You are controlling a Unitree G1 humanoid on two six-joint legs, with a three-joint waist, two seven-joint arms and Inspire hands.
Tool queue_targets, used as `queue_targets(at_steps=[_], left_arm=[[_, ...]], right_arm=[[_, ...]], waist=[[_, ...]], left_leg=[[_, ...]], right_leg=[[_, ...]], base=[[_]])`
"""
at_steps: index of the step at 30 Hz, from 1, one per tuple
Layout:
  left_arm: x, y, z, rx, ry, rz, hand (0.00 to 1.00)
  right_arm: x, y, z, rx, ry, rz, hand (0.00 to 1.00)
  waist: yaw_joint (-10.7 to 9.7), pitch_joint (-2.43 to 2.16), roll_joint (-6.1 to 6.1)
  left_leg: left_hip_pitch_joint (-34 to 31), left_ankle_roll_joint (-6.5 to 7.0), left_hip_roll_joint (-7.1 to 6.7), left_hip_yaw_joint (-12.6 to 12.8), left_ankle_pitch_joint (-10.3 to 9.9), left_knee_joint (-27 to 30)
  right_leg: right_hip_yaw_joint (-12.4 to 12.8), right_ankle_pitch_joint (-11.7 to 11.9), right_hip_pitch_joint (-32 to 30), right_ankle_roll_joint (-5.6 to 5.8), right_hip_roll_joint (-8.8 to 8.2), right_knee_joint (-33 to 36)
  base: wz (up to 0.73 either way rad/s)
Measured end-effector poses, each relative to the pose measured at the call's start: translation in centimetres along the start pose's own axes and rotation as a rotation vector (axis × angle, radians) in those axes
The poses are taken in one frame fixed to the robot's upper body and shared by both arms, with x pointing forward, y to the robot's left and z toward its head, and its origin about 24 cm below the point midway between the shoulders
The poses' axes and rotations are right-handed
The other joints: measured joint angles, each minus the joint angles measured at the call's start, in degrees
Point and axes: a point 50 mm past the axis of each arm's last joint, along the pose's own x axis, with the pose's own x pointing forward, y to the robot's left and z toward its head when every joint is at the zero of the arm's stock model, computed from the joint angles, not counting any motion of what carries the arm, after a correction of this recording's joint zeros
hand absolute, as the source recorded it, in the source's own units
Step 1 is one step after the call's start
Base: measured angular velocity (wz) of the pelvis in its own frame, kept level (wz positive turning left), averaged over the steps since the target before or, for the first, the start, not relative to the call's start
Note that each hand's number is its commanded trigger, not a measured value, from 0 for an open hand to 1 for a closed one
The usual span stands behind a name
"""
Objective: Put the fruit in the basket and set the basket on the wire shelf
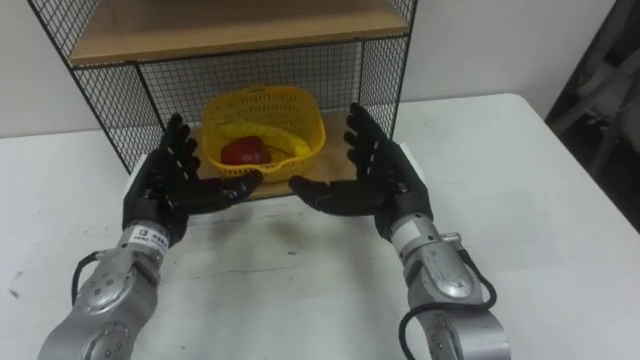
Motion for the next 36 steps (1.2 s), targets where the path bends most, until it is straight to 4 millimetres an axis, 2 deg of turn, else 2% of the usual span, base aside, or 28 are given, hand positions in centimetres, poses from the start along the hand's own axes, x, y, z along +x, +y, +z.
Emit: queue_targets(at_steps=[4, 8, 11, 13, 19, 23, 28, 31, 34, 36], left_arm=[[-0.9, 0.4, -0.4, 0.013, 0.000, -0.012, 0.00], [-3.0, 0.8, -0.7, 0.012, -0.015, -0.040, 0.00], [-4.4, 1.5, -1.4, 0.017, -0.012, -0.037, 0.00], [-5.0, 1.8, -1.5, 0.020, -0.010, -0.037, 0.00], [-6.4, 3.4, 0.5, 0.026, -0.153, 0.015, 0.00], [-7.5, 4.7, 2.6, 0.107, -0.270, 0.099, 0.00], [-8.7, 6.8, 6.1, 0.163, -0.486, 0.285, 0.00], [-10.0, 8.5, 8.6, 0.231, -0.617, 0.449, 0.00], [-11.7, 10.4, 11.5, 0.360, -0.780, 0.660, 0.00], [-13.3, 11.5, 13.7, 0.432, -0.932, 0.819, 0.00]], right_arm=[[-1.4, 0.1, -0.3, 0.006, -0.015, -0.001, 0.00], [-2.8, -0.1, -1.5, -0.008, 0.020, -0.007, 0.00], [-4.5, -0.6, -2.5, 0.005, 0.040, -0.030, 0.00], [-5.3, -0.7, -2.6, 0.017, 0.043, -0.040, 0.00], [-7.4, -2.2, -1.1, -0.036, -0.062, -0.096, 0.00], [-8.3, -3.1, -0.8, -0.079, -0.087, -0.152, 0.00], [-9.2, -4.9, 1.5, -0.161, -0.199, -0.298, 0.00], [-10.2, -6.5, 3.8, -0.293, -0.287, -0.441, 0.00], [-11.3, -8.2, 7.0, -0.449, -0.385, -0.566, 0.00], [-12.7, -9.5, 10.0, -0.552, -0.521, -0.704, 0.00]], waist=[[-0.03, 0.04, 0.37], [-0.75, -0.17, 0.56], [-0.90, -0.21, 0.49], [-0.90, -0.24, 0.54], [-0.67, -0.22, 0.83], [-0.53, -0.20, 0.91], [-0.01, -0.23, 1.01], [1.07, -0.29, 0.94], [1.32, -0.31, 0.83], [2.18, -0.26, 0.60]], left_leg=[[-0.92, 0.04, 0.08, 0.05, -0.05, 0.14], [-1.77, 0.05, 0.04, 0.09, -0.05, 0.06], [-2.07, 0.05, 0.02, 0.18, -0.04, 0.23], [-2.56, 0.05, 0.04, 0.17, -0.05, 0.43], [-2.23, 0.23, 0.16, 0.03, -0.32, 1.06], [-2.02, 0.19, 0.53, 0.16, -0.45, 1.06], [-2.05, 0.10, 0.45, -0.06, -0.35, 1.33], [-2.11, 0.08, 0.38, -0.11, -0.30, 1.36], [-1.88, 0.08, -0.04, -0.39, -0.30, 1.27], [-1.62, 0.07, -0.09, -0.45, -0.31, 0.78]], right_leg=[[0.13, 0.00, -0.97, 0.00, 0.04, 0.12], [0.17, 0.01, -1.85, 0.01, 0.19, 0.13], [0.11, 0.03, -2.00, 0.04, 0.19, 0.12], [0.18, 0.04, -2.40, 0.04, 0.24, 0.13], [1.39, 0.26, -1.90, 0.26, 0.62, 0.10], [1.44, 0.70, -2.00, 0.14, 0.94, 0.09], [1.61, 0.77, -1.82, 0.06, 1.14, -0.88], [1.60, 0.96, -1.56, 0.15, 1.25, -1.54], [1.47, 1.07, -1.31, 0.12, 1.20, -1.75], [1.40, 1.09, -1.04, 0.13, 1.20, -1.88]], base=[[0.00], [0.00], [0.00], [0.00], [-0.03], [-0.06], [0.00], [0.00], [0.05], [0.00]])
